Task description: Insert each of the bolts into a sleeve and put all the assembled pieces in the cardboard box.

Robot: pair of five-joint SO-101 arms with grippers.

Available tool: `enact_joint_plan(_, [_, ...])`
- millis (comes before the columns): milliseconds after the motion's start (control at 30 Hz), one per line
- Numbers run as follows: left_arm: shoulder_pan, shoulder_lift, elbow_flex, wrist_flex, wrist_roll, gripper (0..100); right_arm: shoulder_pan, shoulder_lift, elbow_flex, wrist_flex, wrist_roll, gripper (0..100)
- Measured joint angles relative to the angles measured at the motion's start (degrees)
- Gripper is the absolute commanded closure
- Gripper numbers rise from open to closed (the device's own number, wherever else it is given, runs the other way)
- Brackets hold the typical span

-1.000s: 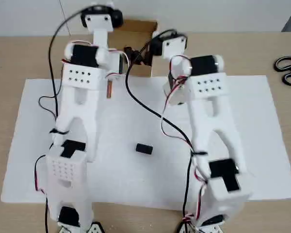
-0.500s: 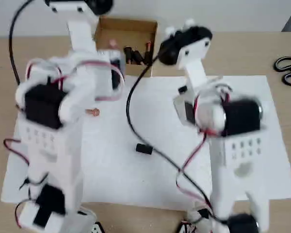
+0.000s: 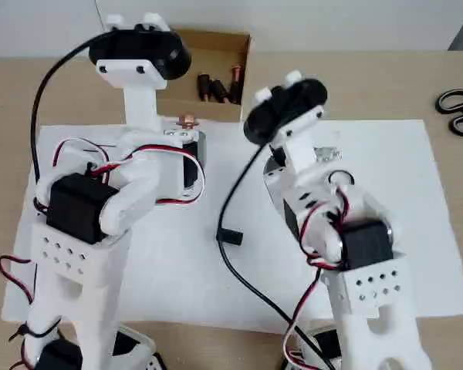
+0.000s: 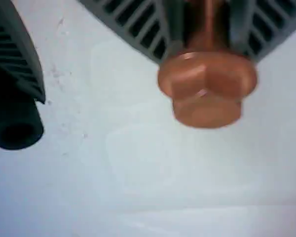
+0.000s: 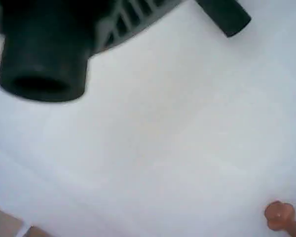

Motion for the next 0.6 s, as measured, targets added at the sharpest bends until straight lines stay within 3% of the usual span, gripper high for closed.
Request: enact_joint_plan(600, [0.0,-0.79,6.77,-2.11,0.18,99,0.0,-20.31,50.02,-43.25,0.0,99.5])
